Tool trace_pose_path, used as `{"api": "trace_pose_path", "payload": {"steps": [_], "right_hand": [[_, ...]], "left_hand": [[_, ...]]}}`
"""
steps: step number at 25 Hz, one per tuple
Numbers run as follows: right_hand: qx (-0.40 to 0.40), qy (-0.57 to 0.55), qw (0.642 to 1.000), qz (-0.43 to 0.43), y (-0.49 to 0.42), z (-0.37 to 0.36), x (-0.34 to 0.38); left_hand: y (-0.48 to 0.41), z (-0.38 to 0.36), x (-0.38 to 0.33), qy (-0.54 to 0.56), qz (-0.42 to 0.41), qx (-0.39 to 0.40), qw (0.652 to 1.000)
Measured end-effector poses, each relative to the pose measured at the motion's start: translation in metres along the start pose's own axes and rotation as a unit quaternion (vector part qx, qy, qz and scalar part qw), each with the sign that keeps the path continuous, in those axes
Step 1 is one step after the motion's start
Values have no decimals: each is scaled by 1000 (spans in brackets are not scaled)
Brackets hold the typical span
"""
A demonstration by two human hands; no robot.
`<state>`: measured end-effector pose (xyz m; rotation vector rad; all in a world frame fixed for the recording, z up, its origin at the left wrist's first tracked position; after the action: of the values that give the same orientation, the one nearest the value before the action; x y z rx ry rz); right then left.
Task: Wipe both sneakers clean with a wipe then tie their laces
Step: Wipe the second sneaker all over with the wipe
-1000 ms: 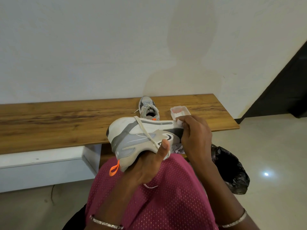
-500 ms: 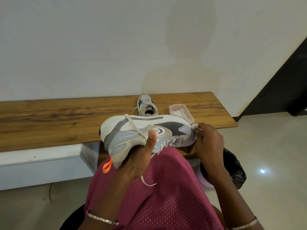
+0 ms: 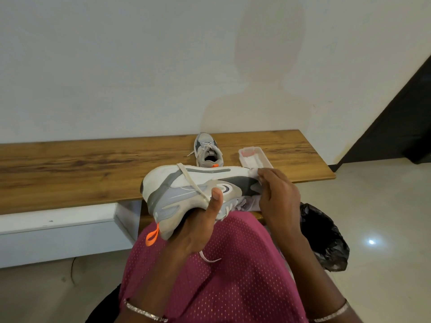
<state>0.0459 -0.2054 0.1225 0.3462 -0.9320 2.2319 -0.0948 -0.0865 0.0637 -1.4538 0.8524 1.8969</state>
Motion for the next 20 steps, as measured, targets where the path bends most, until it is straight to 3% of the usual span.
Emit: {"api": "trace_pose_path", "payload": {"steps": [5,10,13,16,20], "right_hand": [[-5,17,997,-77,19,5,-48],[-30,5,995,-95,1,14,-27],[-16,7,998,-52,-10,10,17],[30,-19,998,43,-8,-8,61],[44,-7,997,63,-9,-11,47]], "left_hand": [[-2,0,-9,40,-30,13,999],[-4,-6,-9,4,-21,22,1000],[0,-9,-10,-18,-22,21,999],[-3,-15,-2,-24,-20,42,999],[-5,1,0,-5,-19,9,1000]]}}
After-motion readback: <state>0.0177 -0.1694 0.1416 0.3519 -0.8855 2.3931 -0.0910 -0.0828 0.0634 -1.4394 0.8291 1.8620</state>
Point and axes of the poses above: each hand's wrist, its own y-axis away from the middle knuckle, its own z-axis out of the back of the hand, x = y × z, the point moved 10 cm from there along -y, towards the middle knuckle
